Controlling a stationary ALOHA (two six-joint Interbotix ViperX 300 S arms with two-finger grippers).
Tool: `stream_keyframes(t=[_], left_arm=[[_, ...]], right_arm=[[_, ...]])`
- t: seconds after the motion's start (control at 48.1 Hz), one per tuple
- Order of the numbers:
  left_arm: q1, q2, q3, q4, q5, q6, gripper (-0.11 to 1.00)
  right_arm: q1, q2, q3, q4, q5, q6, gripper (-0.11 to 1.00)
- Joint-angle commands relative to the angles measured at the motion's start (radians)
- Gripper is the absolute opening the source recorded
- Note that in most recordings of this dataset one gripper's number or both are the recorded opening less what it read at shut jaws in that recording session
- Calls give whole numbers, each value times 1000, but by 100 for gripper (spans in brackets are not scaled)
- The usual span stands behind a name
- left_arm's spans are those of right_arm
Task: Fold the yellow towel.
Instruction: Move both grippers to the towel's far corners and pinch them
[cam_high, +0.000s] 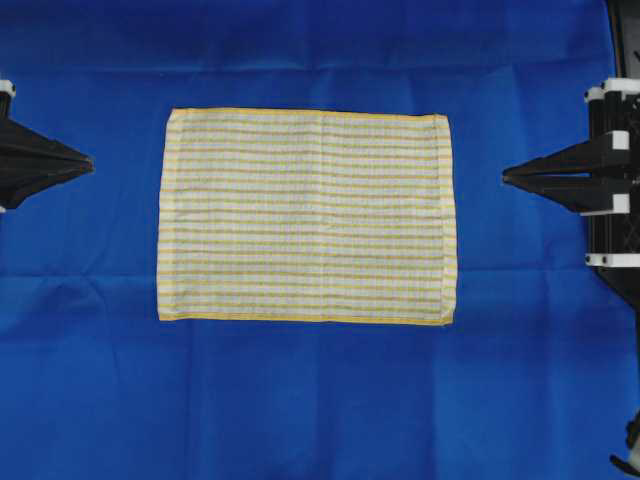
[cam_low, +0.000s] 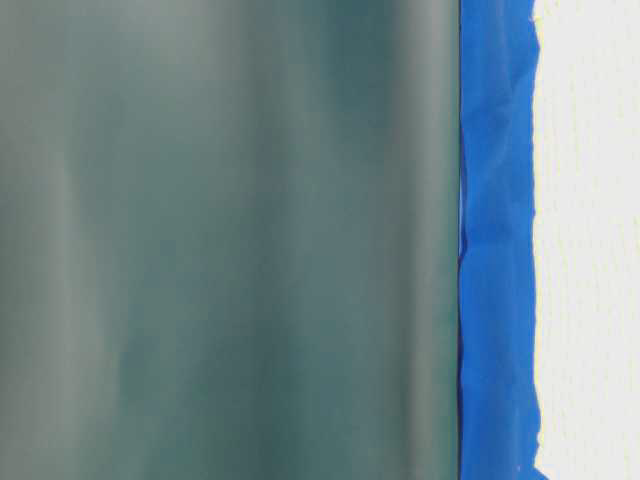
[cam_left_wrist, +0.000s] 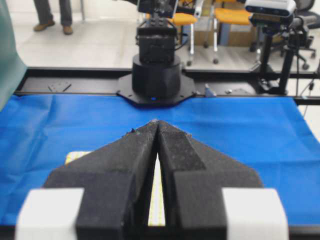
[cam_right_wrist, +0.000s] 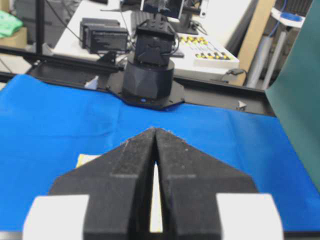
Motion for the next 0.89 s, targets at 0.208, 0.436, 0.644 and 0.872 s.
stream_keyframes(t=[0.208,0.436,0.644,0.872], left_arm=[[51,75,-17,-34,15,37,0],[155,186,-18,-34,15,35,0],[259,330,-32,-34,14,35,3],[356,518,-37,-34,-31,37,58]], right_arm=[[-130,84,-40,20,64,21,0],[-285,195,-44,23,149,77,0],[-396,325,-58,23,176,112,1],[-485,505,-87,20,210,110,52]])
